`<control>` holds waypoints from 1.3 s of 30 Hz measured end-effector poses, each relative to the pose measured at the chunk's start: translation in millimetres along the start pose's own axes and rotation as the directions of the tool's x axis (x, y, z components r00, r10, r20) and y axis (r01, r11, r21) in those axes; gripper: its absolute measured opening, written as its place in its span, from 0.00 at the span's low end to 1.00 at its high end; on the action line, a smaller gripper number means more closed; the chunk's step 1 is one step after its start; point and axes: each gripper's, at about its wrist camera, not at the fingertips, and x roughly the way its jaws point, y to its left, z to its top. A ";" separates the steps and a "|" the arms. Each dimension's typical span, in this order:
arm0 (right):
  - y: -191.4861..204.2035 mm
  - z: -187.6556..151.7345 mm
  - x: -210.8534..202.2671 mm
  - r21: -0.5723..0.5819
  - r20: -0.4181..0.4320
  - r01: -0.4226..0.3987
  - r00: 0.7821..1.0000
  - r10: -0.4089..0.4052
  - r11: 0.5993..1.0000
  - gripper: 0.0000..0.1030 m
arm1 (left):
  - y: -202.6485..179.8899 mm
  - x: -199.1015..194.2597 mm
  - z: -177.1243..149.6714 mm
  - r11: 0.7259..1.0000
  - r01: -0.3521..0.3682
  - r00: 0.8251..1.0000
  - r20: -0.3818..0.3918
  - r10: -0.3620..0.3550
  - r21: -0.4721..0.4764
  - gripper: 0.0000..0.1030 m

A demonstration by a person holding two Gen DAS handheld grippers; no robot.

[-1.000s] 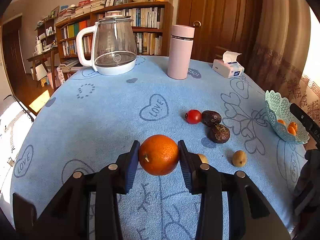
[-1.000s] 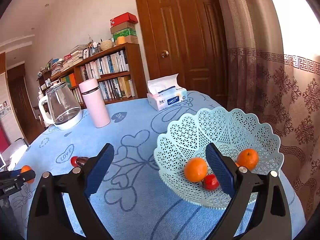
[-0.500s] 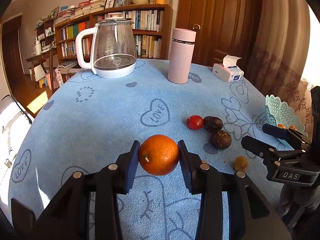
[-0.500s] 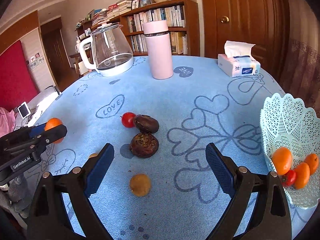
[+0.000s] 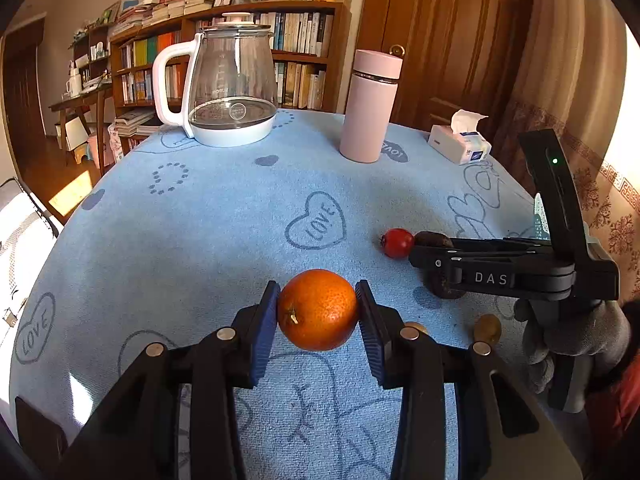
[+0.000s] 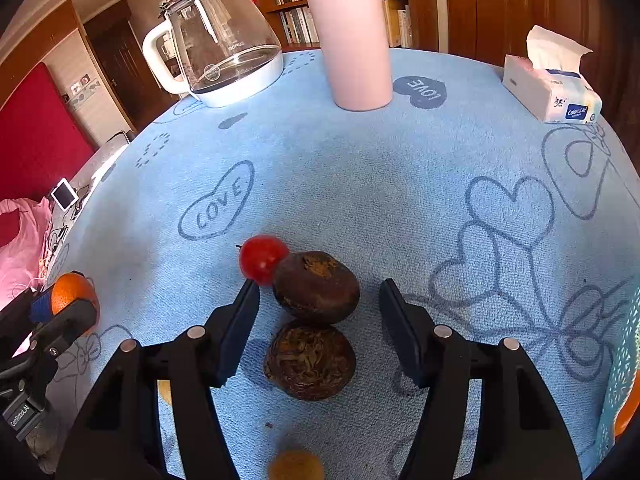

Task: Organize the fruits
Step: 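Grasp the dark brown round fruit with the right gripper while the left gripper holds the orange, then carry the dark brown fruit into the green basket and open the right gripper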

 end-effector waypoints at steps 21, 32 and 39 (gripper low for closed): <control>-25.3 -8.1 -45.6 0.169 0.148 -0.084 0.987 0.059 0.982 0.42 | 0.2 6.5 -3.4 1.000 0.001 1.000 -0.021 -0.001 0.004 0.38; -51.2 -15.8 -91.6 0.252 0.267 -0.087 0.963 0.017 0.964 0.42 | -3.0 2.4 -3.4 1.000 0.008 1.000 -0.012 -0.008 0.005 0.38; -73.0 -25.7 -116.6 0.302 0.321 -0.075 0.947 -0.027 0.950 0.42 | -7.5 -2.3 -1.5 1.000 0.013 1.000 -0.004 -0.013 0.006 0.38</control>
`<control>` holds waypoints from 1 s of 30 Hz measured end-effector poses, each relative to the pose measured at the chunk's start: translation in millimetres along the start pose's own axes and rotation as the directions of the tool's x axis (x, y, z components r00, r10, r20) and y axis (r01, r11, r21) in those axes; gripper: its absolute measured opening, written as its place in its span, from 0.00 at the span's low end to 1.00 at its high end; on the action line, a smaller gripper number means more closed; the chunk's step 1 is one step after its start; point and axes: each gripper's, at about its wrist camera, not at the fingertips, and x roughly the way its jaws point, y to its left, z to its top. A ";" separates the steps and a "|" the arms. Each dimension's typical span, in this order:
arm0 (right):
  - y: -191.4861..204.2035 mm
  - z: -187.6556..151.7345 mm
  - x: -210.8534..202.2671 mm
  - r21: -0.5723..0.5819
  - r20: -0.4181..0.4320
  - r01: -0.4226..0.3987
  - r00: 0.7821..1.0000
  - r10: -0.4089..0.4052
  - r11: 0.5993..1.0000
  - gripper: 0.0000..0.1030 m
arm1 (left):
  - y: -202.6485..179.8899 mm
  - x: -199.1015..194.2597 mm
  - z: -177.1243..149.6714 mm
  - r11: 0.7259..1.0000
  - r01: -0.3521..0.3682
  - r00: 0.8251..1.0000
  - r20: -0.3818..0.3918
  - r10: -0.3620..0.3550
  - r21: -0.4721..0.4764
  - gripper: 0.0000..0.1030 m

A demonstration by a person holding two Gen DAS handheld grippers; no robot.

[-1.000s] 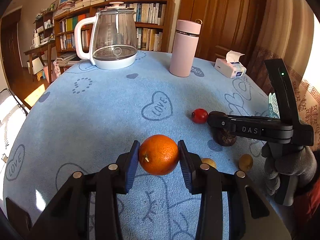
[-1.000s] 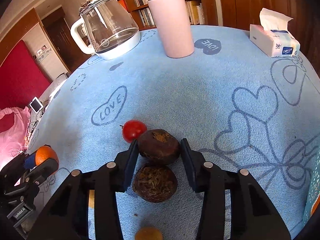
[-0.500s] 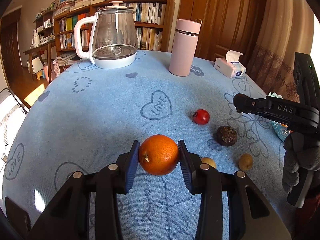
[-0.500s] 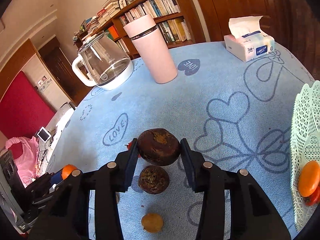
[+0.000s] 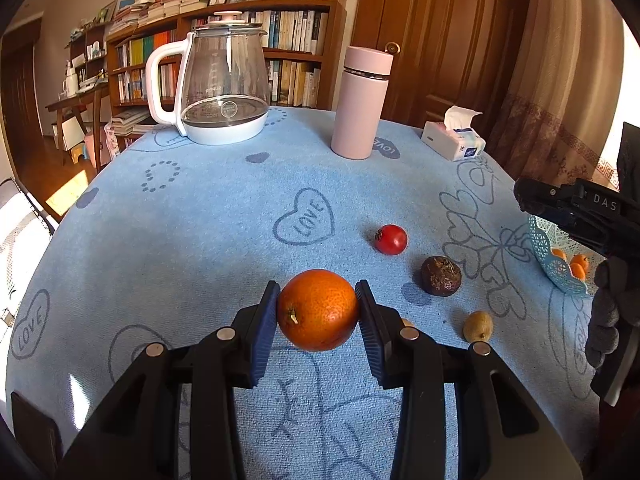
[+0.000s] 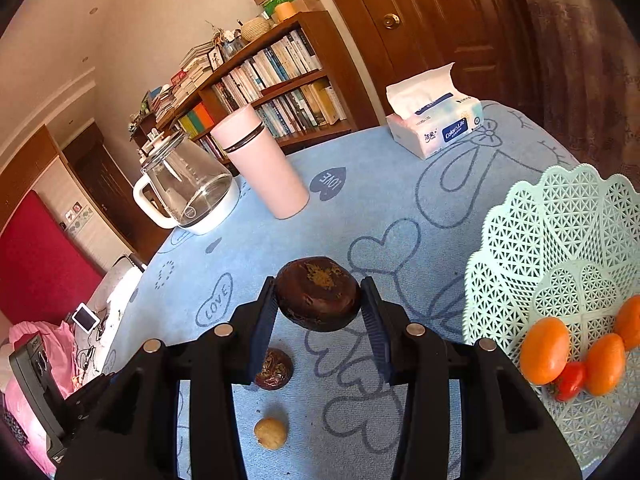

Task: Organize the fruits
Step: 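Carry the dark brown fruit into the green basket and open the right gripper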

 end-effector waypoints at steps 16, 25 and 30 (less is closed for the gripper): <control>-96.8 7.5 -56.3 0.194 0.097 0.153 0.980 -0.174 0.969 0.42 | -18.3 1.6 1.8 0.999 0.012 1.000 -0.008 -0.012 0.032 0.38; -141.0 -1.7 -60.0 0.279 0.044 0.270 0.955 -0.293 0.921 0.42 | -32.0 2.2 2.3 0.998 0.025 1.000 -0.013 -0.025 0.055 0.38; -141.0 -4.9 -58.7 0.268 0.038 0.298 0.947 -0.319 0.916 0.42 | -39.5 0.0 4.6 0.997 0.033 0.999 -0.009 -0.033 0.068 0.38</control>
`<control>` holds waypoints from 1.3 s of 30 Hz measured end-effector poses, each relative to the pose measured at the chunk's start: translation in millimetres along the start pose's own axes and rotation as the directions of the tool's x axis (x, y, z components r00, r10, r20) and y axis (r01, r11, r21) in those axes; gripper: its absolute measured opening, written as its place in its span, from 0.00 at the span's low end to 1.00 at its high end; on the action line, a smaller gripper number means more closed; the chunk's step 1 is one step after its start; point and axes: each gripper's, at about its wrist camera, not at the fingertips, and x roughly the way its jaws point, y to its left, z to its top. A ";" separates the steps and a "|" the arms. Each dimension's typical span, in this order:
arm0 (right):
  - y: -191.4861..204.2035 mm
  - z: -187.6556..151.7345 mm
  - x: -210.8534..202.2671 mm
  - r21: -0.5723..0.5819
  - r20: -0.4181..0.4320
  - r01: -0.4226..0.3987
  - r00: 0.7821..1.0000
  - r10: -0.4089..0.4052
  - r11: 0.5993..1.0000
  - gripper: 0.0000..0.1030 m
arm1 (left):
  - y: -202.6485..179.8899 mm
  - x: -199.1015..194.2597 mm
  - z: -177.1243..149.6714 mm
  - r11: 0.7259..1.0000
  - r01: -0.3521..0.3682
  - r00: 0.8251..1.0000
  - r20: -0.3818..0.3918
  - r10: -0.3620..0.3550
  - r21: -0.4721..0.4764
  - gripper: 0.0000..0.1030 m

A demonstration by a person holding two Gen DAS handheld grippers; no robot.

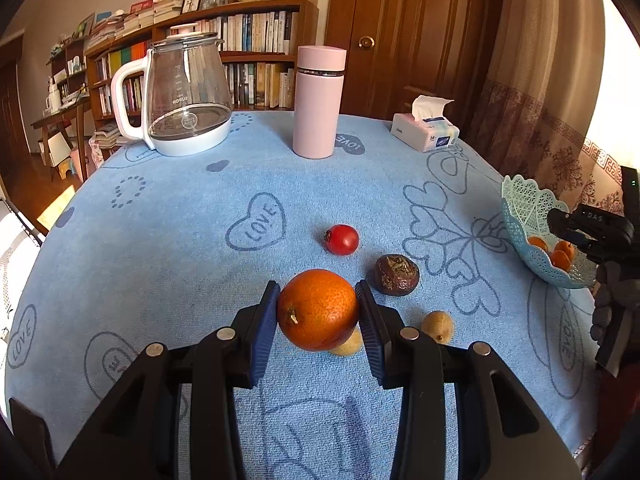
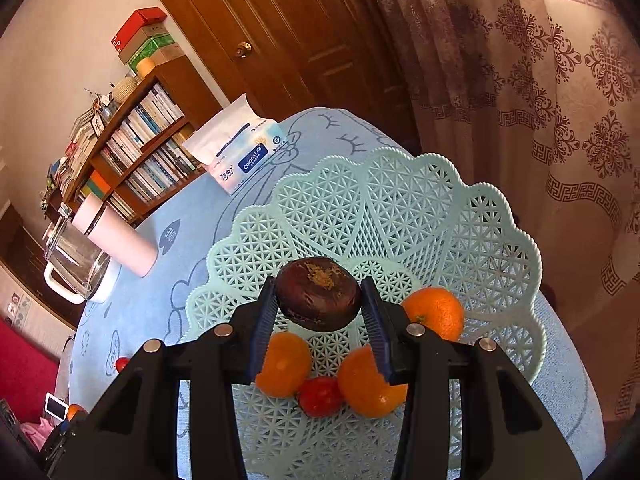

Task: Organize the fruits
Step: 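Carry the dark brown fruit into the green basket and open the right gripper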

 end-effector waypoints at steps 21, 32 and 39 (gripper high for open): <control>23.0 -6.2 -5.0 -0.148 0.119 0.169 0.981 -0.152 0.974 0.42 | -74.5 -1.7 19.7 0.989 0.047 0.998 0.031 -0.052 0.137 0.38; 21.9 -7.3 -1.5 -0.142 0.099 0.157 0.985 -0.144 0.977 0.42 | -104.7 3.3 24.4 0.981 0.063 0.997 0.025 -0.069 0.183 0.38; 20.8 -6.7 -1.0 -0.134 0.091 0.144 0.987 -0.133 0.980 0.42 | -108.8 4.4 24.6 0.979 0.067 0.997 0.023 -0.073 0.194 0.38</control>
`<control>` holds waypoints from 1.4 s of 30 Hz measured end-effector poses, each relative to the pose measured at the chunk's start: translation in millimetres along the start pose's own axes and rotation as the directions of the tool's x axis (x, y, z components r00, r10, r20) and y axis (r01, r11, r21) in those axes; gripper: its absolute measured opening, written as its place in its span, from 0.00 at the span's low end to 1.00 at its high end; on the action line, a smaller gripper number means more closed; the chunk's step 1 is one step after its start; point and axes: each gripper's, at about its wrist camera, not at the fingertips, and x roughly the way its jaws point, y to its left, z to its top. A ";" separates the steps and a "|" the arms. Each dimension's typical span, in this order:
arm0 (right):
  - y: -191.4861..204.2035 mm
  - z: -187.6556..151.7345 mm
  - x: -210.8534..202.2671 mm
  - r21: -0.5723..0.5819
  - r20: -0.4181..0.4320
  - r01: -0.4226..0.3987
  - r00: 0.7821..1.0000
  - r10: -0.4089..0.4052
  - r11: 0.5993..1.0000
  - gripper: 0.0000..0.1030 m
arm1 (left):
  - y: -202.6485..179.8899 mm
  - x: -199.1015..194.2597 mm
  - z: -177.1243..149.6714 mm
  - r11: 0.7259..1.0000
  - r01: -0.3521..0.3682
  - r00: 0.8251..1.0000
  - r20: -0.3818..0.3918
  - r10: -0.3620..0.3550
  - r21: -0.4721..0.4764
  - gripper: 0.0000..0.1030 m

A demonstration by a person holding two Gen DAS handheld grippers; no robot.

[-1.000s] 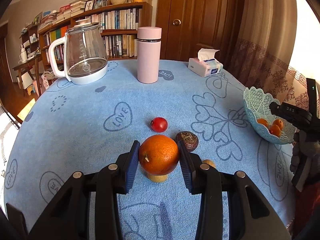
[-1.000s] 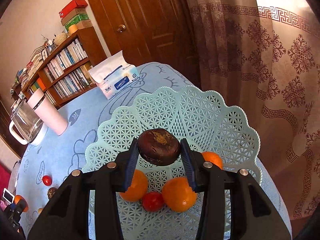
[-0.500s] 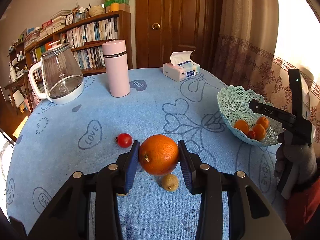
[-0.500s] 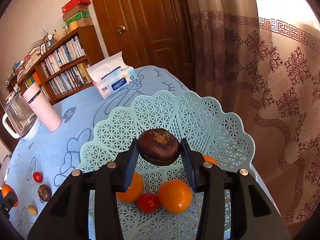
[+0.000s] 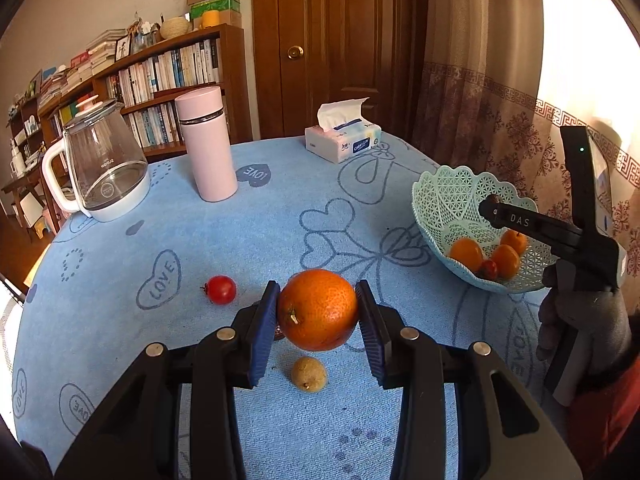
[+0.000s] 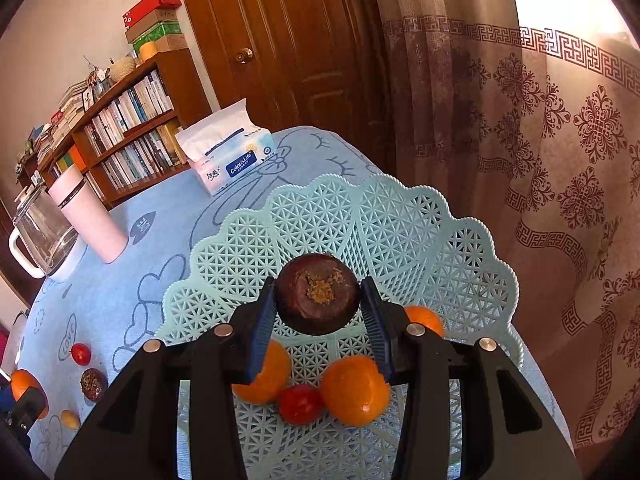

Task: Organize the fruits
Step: 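Carry the dark brown fruit into the green basket and open the right gripper, then carry the held orange toward the green basket with the left gripper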

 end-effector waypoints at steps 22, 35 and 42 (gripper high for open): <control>-34.5 8.2 -21.8 0.198 0.121 -0.024 0.993 0.000 0.980 0.64 | -30.9 28.5 19.4 0.997 0.048 0.999 -0.008 -0.047 0.063 0.38; -37.3 8.0 -24.7 0.230 0.139 -0.027 0.990 -0.005 0.973 0.69 | -80.2 88.1 52.7 0.978 0.192 0.981 -0.057 -0.188 0.086 0.38; -38.9 7.6 -27.9 0.246 0.158 -0.023 0.987 -0.017 0.969 0.69 | -90.8 104.3 66.2 0.969 0.241 0.970 -0.054 -0.238 0.055 0.42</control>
